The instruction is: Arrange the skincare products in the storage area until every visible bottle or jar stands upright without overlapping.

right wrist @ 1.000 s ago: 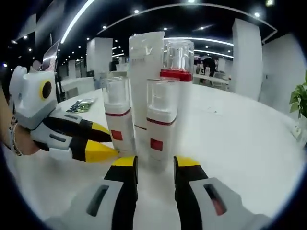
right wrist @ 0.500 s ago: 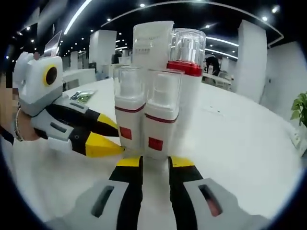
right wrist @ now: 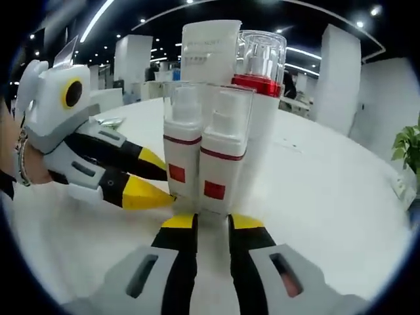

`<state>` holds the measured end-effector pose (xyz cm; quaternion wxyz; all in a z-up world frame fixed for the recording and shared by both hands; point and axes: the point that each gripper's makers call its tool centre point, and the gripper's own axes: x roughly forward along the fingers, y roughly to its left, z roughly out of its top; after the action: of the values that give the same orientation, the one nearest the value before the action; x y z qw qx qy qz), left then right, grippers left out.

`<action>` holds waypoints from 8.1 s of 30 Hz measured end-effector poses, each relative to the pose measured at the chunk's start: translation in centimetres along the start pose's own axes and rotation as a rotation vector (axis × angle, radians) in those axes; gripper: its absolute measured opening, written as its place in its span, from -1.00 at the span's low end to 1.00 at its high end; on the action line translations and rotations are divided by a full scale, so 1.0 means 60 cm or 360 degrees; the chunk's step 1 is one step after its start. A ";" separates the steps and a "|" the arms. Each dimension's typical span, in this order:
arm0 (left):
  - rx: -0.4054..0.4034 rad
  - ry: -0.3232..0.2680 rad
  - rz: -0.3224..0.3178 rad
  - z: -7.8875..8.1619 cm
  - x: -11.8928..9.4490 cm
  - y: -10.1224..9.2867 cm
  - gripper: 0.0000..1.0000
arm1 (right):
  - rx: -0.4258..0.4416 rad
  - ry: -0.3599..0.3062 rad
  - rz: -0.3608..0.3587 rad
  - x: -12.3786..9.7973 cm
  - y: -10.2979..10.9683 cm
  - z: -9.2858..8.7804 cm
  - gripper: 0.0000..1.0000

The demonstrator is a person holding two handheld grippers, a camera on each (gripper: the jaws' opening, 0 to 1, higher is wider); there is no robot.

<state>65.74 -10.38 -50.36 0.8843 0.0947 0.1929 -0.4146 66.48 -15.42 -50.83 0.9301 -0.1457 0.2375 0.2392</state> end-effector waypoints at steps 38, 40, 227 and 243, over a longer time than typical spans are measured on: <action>-0.0345 -0.0333 0.0667 0.013 -0.348 0.068 -0.64 | 0.0351 -0.0290 0.0136 -0.093 0.036 0.035 -0.59; -0.0431 -0.0300 0.0751 -0.004 -0.372 0.079 -0.64 | 0.0333 -0.0321 0.0198 -0.092 0.052 0.048 -0.58; -0.1152 0.0303 0.0240 -0.075 -0.155 0.153 -1.00 | -0.0197 0.0260 0.0004 0.060 0.159 0.077 -0.99; -0.1259 0.0333 0.0221 -0.080 -0.123 0.168 -1.00 | -0.0484 0.0309 -0.0289 0.030 0.095 0.097 -0.99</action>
<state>67.94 2.77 -51.56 0.8540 -0.1979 0.4194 -0.2359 67.11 -7.69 -47.76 0.8880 -0.3276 0.2730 0.1723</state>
